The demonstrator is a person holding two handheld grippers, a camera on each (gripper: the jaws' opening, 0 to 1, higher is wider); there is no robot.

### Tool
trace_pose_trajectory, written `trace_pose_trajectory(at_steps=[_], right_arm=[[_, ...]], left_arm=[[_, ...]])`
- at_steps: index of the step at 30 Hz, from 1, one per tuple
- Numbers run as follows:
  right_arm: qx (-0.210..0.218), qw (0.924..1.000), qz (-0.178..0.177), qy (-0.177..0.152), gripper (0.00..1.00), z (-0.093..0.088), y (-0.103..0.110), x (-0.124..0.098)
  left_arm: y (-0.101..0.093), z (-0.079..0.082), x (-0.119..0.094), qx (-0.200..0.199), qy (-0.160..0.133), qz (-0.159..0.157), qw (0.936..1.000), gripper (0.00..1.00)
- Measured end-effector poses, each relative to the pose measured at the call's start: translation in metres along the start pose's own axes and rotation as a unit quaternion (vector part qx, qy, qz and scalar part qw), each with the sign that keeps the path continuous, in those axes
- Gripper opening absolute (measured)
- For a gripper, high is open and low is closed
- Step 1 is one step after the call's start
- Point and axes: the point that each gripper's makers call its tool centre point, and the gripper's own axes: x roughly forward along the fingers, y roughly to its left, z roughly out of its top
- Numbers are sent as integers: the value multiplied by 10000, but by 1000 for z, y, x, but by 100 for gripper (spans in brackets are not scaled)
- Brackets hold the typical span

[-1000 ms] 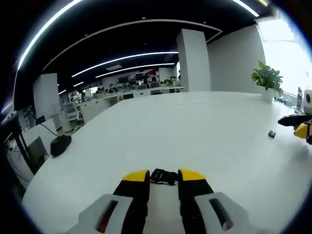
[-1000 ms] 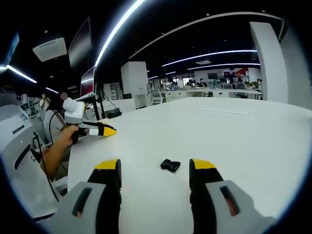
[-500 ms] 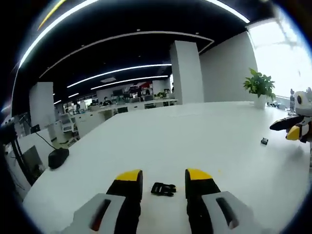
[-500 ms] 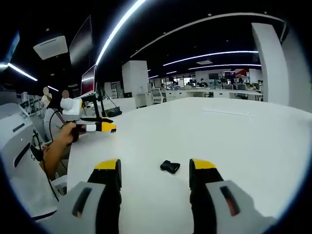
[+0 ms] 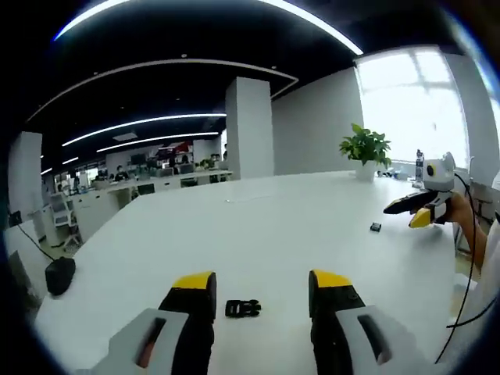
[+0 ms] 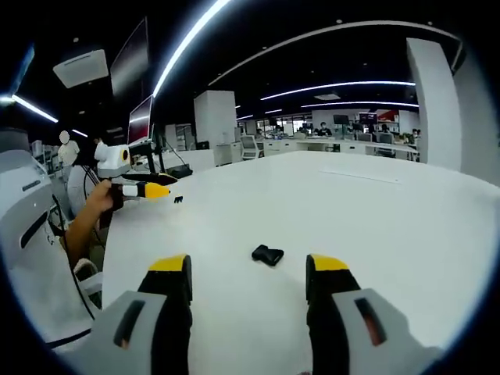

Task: Snap the two parts of the plastic buckle together until the buckle closes and remains connected.

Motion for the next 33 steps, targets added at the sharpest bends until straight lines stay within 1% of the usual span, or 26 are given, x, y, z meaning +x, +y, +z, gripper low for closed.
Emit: trace_pose_trajectory(at_steps=[2,3,6,8,10,13,16,17,18,20,22,27,29,31,33], right_arm=[[-85,9999,-60,4,59,1,-2,-2],[-131,9999,-78,18,60,2,-2,-2],[-293,9995,-115,-6,61,6,-5,-3],[-392,9991,-129,-75,62,9,-7,-3],[-518,9984,-124,-168,65,12,-9,-3],[-646,9977,-55,-206,68,12,-13,-4],[-703,9969,112,-328,70,15,-13,-4],[-705,9968,163,-352,71,16,-13,-5],[-737,9964,226,-365,71,16,-12,-5],[-866,9950,321,-389,73,17,-11,-5],[-966,9937,414,-383,76,16,-13,-4],[-1013,9919,688,-339,77,14,-12,-1],[-990,9919,733,-315,77,13,-15,0],[-995,9916,778,-284,76,12,-18,2],[-972,9917,823,-171,76,9,-20,4]], left_arm=[[2,1,0,48,-2,-63,10000,48],[2,2,0,80,-22,-152,9998,48],[-3,6,-2,148,-117,-584,9981,48],[-4,5,-3,132,-83,-787,9968,48],[-6,2,-4,309,-34,-1071,9938,50],[2,-5,-2,755,111,-1080,9912,51],[3,-12,0,776,313,-1207,9892,52],[1,-14,0,766,344,-1381,9869,53],[-2,-14,1,773,309,-1559,9843,53],[0,-14,2,629,298,-1679,9834,53],[-2,-13,3,617,256,-1926,9790,54],[-3,-15,5,610,364,-2351,9694,53],[-4,-14,6,503,355,-2617,9632,52],[-2,-14,8,526,401,-2705,9605,51],[-2,-16,9,622,438,-2818,9565,51]])
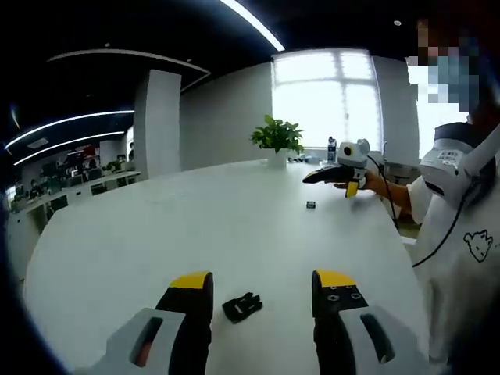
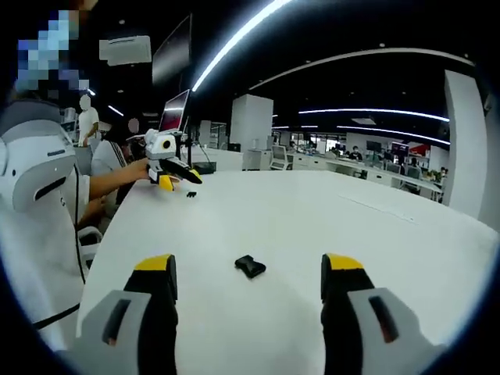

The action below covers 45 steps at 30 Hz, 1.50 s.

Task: Snap the two parts of the plastic buckle together until the buckle closes and remains connected.

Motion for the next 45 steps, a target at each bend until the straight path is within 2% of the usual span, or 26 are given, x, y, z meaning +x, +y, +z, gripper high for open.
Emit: trace_pose_trajectory(at_steps=[4,6,9,14,17,24,29,45], right_arm=[[61,9999,98,-12,76,-2,-4,2],[119,9996,227,114,76,-5,-3,3],[76,9992,392,81,76,-3,-2,4],[43,9984,560,112,77,-2,-4,6],[-76,9974,659,275,76,-8,-4,10],[-65,9958,824,388,75,-15,-4,19],[-116,9953,835,484,74,-16,-7,23],[-104,9920,1092,624,72,-20,-1,29]], left_arm=[[2,-1,-1,44,11,-260,9997,50],[5,-2,-1,-13,14,-354,9994,49],[7,-9,-2,124,178,-493,9985,48],[14,-11,-4,-26,197,-657,9976,43],[16,-10,-4,-22,220,-703,9973,41],[18,-17,-1,132,460,-789,9957,39],[18,-22,4,295,617,-794,9945,29],[20,-21,7,273,637,-954,9930,26]])
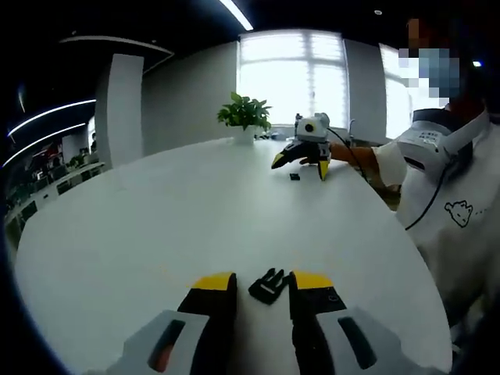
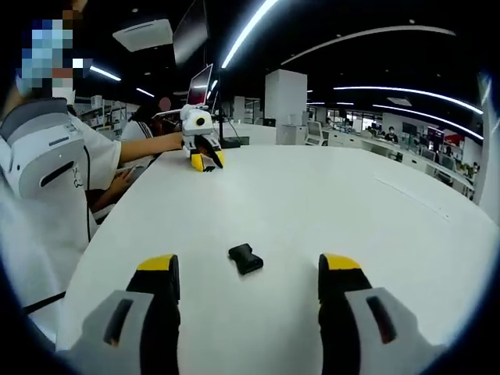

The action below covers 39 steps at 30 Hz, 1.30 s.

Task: Snap the two parts of the plastic buckle together until the buckle closes and remains connected.

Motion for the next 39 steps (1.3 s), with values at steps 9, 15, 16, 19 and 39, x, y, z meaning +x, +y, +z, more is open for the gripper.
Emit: trace_pose_trajectory(at_steps=[9,15,16,19,39], right_arm=[[-54,10000,79,-1,66,2,-4,6],[-121,9999,98,38,60,2,-8,13],[-118,9998,119,58,60,1,-8,14],[-111,9998,166,44,59,3,-8,16],[11,9999,162,32,37,3,-10,18]], left_arm=[[3,-1,-2,33,-59,-81,9999,24],[-2,0,1,36,-62,-115,9999,22],[-3,0,2,37,-60,-114,9999,22],[-4,0,2,48,-52,-116,9999,20],[-16,1,5,-105,-110,-236,9996,13]])
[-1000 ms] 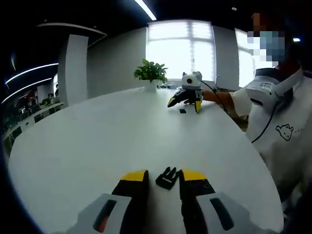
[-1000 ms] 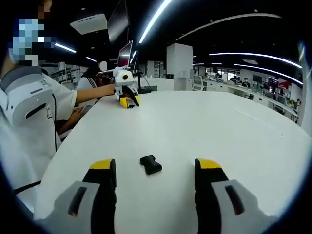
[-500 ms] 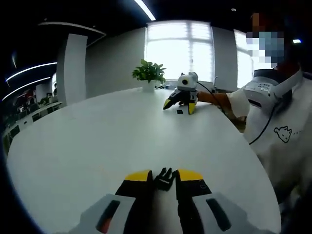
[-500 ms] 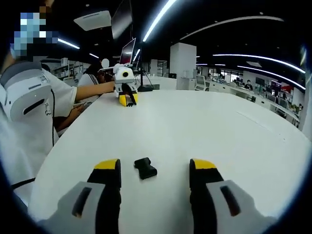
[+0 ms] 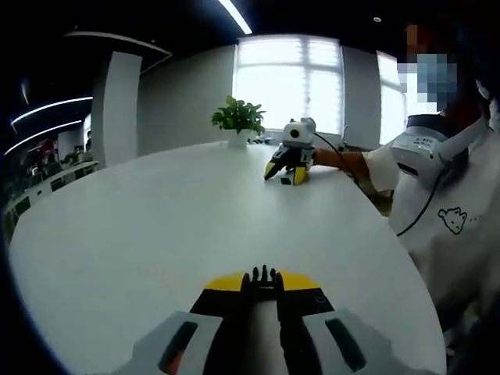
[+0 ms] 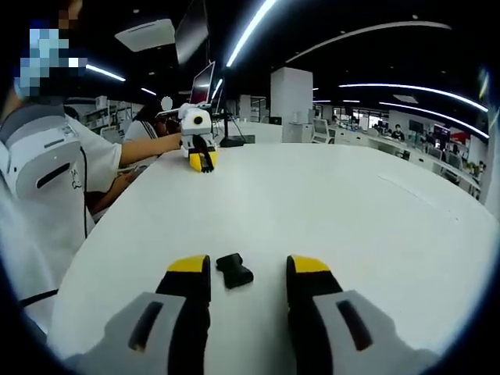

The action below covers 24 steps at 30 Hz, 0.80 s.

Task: Snap the two parts of the plastic buckle together until the buckle closes and remains connected.

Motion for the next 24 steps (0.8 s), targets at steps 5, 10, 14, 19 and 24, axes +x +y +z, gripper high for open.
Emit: trace_pose_trajectory(at_steps=[5,10,14,19,24], right_arm=[[-9,10000,-28,-13,29,-1,0,0],[-36,9999,-131,-25,15,-2,-3,-2],[-29,9998,-193,-64,13,-2,-3,-4],[-22,9997,-205,-102,13,-2,-2,-5],[-26,9998,-184,-117,13,0,-2,-4]], left_arm=[[0,0,0,-33,-21,11,10000,13],[-3,2,4,-125,-36,-19,9999,13],[-2,2,5,-164,-30,-15,9999,13],[1,4,6,-189,-26,19,9998,13],[4,7,14,-179,-6,49,9998,12]])
